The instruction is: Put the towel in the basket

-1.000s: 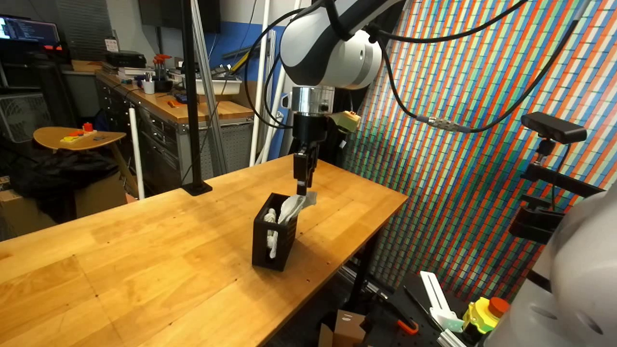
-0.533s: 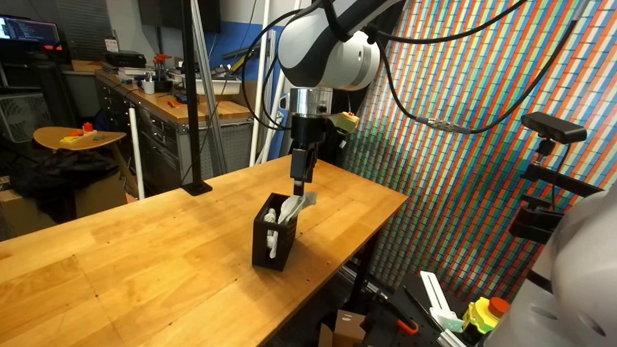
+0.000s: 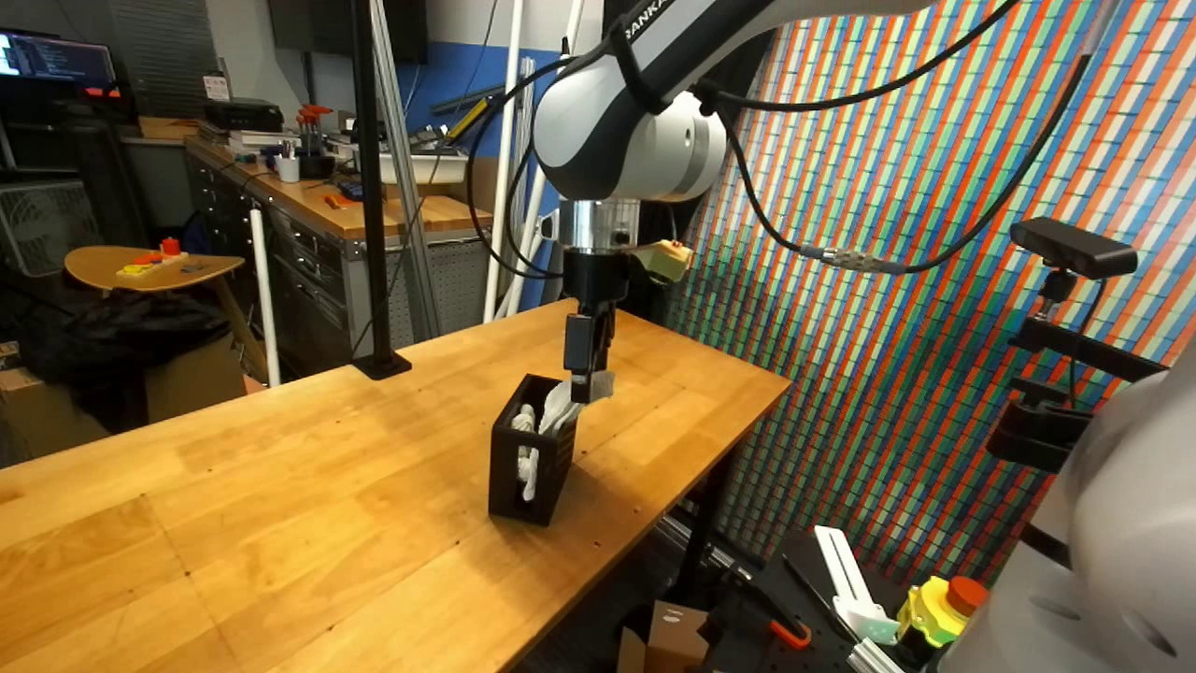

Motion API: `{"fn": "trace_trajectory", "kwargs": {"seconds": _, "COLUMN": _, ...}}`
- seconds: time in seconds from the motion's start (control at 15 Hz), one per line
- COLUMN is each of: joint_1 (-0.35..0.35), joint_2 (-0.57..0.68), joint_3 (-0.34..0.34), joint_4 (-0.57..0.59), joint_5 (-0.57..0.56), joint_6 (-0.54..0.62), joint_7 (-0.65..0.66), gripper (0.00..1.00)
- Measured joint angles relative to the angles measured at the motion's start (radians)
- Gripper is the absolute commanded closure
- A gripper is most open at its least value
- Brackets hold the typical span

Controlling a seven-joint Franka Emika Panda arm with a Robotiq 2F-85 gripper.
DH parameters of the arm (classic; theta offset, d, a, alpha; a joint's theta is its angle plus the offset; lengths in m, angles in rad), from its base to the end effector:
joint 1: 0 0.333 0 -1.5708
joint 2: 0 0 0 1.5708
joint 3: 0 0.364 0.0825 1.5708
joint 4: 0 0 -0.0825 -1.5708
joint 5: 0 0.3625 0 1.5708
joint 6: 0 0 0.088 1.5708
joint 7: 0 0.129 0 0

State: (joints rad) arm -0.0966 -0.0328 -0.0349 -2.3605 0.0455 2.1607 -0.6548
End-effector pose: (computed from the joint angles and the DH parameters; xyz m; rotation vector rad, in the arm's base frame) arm 0.4525 -0.0572 0.3688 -2.9438 -0.7437 0.2133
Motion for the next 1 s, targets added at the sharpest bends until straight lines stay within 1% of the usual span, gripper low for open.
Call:
{"fn": "trace_trajectory", "kwargs": {"seconds": 0.07, "joint_1": 0.0, "joint_2": 0.006, "joint_3": 0.0, "joint_4": -0.002, "joint_5": 0.0, "joint_6": 0.005, "joint_7": 0.0, "gripper": 0.26}}
{"fn": "trace_trajectory", "kwargs": {"seconds": 0.13, "joint_1": 0.0, "joint_2": 0.011, "joint_3": 0.0, "joint_4": -0.003, "joint_5": 0.0, "joint_6": 0.008, "joint_7": 0.0, "gripper": 0.3}}
{"fn": "trace_trajectory", "kwargs": {"seconds": 0.2, "joint_1": 0.0, "joint_2": 0.016, "joint_3": 0.0, "joint_4": -0.004, "joint_5": 0.0, "joint_6": 0.009, "joint_7": 0.0, "gripper": 0.37}}
{"fn": "trace_trajectory", "kwargs": {"seconds": 0.27, "joint_1": 0.0, "joint_2": 0.02, "joint_3": 0.0, "joint_4": -0.005, "joint_5": 0.0, "joint_6": 0.009, "joint_7": 0.0, "gripper": 0.47}}
{"fn": "trace_trajectory", "kwargs": {"seconds": 0.67, "joint_1": 0.01, "joint_2": 0.027, "joint_3": 0.002, "joint_4": -0.004, "joint_5": 0.0, "joint_6": 0.026, "joint_7": 0.0, "gripper": 0.92}}
{"fn": "trace_trajectory", "kwargs": {"seconds": 0.73, "joint_1": 0.016, "joint_2": 0.027, "joint_3": 0.004, "joint_4": -0.002, "joint_5": 0.0, "joint_6": 0.028, "joint_7": 0.0, "gripper": 0.96}}
{"fn": "trace_trajectory", "kwargs": {"seconds": 0.87, "joint_1": 0.029, "joint_2": 0.027, "joint_3": 0.008, "joint_4": 0.004, "joint_5": 0.0, "joint_6": 0.03, "joint_7": 0.0, "gripper": 1.0}}
{"fn": "trace_trajectory", "kwargs": {"seconds": 0.93, "joint_1": 0.036, "joint_2": 0.027, "joint_3": 0.011, "joint_4": 0.009, "joint_5": 0.0, "joint_6": 0.03, "joint_7": 0.0, "gripper": 1.0}}
{"fn": "trace_trajectory", "kwargs": {"seconds": 1.0, "joint_1": 0.045, "joint_2": 0.027, "joint_3": 0.015, "joint_4": 0.016, "joint_5": 0.0, "joint_6": 0.03, "joint_7": 0.0, "gripper": 0.96}}
